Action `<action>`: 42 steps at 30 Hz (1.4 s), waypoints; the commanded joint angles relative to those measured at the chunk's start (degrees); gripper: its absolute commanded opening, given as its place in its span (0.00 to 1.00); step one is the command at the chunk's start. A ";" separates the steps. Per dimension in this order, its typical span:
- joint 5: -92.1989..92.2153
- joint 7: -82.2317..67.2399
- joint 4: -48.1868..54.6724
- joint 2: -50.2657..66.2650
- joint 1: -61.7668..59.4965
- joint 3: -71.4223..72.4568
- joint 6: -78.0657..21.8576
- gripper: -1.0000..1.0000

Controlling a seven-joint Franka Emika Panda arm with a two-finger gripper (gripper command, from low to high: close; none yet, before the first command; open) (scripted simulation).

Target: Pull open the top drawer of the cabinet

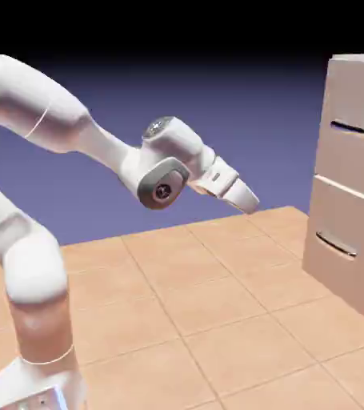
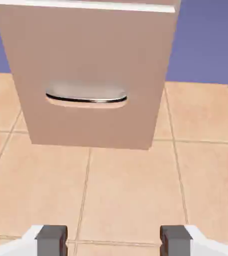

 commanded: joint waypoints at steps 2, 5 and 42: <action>-4.27 -4.99 1.80 -0.86 3.36 -2.41 -0.90 0.50; -10.67 -12.46 4.50 -2.14 8.39 -6.03 -2.26 0.50; -89.60 -104.66 37.81 -18.00 70.47 -50.63 -18.94 0.50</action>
